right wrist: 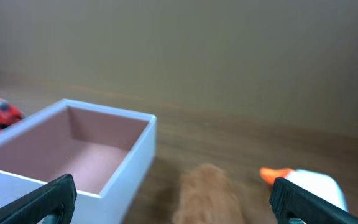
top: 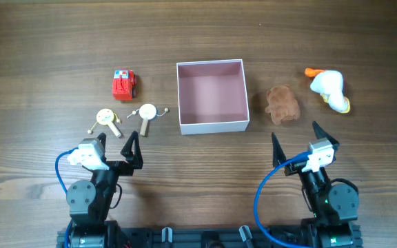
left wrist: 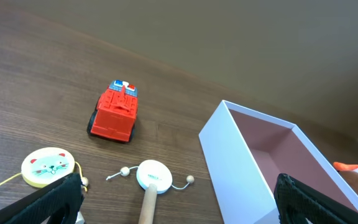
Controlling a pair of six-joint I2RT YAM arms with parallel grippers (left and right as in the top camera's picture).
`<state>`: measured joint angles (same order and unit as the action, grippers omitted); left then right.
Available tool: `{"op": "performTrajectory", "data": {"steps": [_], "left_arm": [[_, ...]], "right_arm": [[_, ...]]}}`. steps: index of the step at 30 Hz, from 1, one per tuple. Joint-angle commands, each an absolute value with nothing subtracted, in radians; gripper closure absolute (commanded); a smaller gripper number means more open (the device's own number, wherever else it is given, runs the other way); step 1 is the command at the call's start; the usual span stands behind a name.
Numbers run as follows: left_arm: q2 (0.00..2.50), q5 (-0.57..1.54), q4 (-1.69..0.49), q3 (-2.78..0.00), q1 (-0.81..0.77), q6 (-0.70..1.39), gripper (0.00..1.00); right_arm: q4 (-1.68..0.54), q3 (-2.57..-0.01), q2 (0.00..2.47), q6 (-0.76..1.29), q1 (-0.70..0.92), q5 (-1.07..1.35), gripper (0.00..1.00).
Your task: Pack container
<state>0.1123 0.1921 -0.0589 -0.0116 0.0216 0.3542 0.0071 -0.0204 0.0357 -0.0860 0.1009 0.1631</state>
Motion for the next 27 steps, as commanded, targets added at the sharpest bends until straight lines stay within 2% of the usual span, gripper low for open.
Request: {"op": "performTrajectory", "data": {"steps": [1, 8, 15, 20, 24, 27], "left_arm": [[0.117, 0.197, -0.089, -0.033, 0.018, 0.428, 0.00], [0.238, 0.146, -0.175, -0.189, 0.018, 0.427, 0.00], [0.538, 0.135, -0.263, -0.427, 0.018, 0.416, 0.00], [0.814, 0.136, -0.454, -0.676, 0.020, 0.317, 0.00], [0.991, 0.136, -0.532, -0.836, 0.021, 0.260, 0.00], [1.088, 0.137, -0.556, -0.915, 0.029, 0.245, 0.00]], "right_arm": [[0.017, -0.032, 0.043, -0.002, 0.098, 0.250, 0.00], [0.000, -0.170, 0.156, 0.007, 0.098, 0.234, 0.00], [-0.169, -0.498, 0.554, 0.003, 0.098, 0.234, 0.00], [-0.471, -0.871, 0.939, -0.002, 0.098, 0.189, 0.00], [-0.729, -1.167, 1.221, -0.082, 0.098, 0.186, 0.00], [-0.833, -1.329, 1.386, -0.061, 0.098, 0.192, 0.00]]}}
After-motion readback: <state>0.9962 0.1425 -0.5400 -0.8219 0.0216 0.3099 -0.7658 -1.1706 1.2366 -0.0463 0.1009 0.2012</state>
